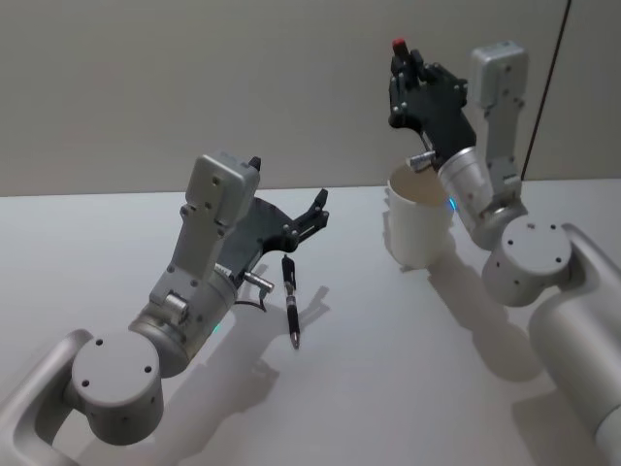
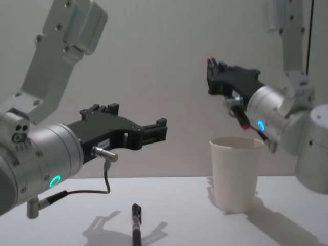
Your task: Place the pen into the pen holder.
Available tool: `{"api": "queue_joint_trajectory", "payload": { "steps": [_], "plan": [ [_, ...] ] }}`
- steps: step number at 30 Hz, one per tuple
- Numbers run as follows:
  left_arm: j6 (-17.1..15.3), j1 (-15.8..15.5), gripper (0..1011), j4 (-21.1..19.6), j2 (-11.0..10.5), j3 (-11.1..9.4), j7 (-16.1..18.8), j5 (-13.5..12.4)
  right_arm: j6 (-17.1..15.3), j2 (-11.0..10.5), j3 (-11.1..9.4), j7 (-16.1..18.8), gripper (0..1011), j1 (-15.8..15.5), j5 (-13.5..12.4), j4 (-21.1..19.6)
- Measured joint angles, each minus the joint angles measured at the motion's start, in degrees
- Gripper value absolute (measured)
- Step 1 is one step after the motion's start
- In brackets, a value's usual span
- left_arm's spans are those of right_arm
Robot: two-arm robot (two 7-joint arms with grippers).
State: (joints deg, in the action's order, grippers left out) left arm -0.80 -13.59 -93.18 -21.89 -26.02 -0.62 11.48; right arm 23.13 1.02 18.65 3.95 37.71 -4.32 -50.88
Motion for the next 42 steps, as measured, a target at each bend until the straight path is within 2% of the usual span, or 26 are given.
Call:
{"api": "queue_joint_trajectory", "payload": {
  "steps": [13, 16, 21, 32, 35, 42],
  "plan": [
    [0.00, 0.00, 1001, 0.00, 0.00, 0.00, 0.00, 0.00, 8.09, 1.89, -0.19, -0.65, 185, 4.73, 1.25, 14.87],
    [0.00, 0.00, 1001, 0.00, 0.00, 0.00, 0.00, 0.00, 9.36, 2.20, -0.26, -0.61, 185, 5.52, 1.35, 17.19],
    [0.00, 0.00, 1001, 0.00, 0.00, 0.00, 0.00, 0.00, 11.12, 2.61, -0.38, -0.46, 185, 6.59, 1.47, 20.29],
    [0.00, 0.00, 1001, 0.00, 0.00, 0.00, 0.00, 0.00, 12.92, 3.02, -0.50, -0.27, 180, 7.67, 1.59, 23.46],
    [0.00, 0.00, 1001, 0.00, 0.00, 0.00, 0.00, 0.00, 13.20, 3.09, -0.52, -0.24, 254, 7.86, 1.61, 24.01],
    [0.00, 0.00, 1001, 0.00, 0.00, 0.00, 0.00, 0.00, 13.64, 3.20, -0.56, -0.19, 503, 8.14, 1.64, 24.81]
  ]
}}
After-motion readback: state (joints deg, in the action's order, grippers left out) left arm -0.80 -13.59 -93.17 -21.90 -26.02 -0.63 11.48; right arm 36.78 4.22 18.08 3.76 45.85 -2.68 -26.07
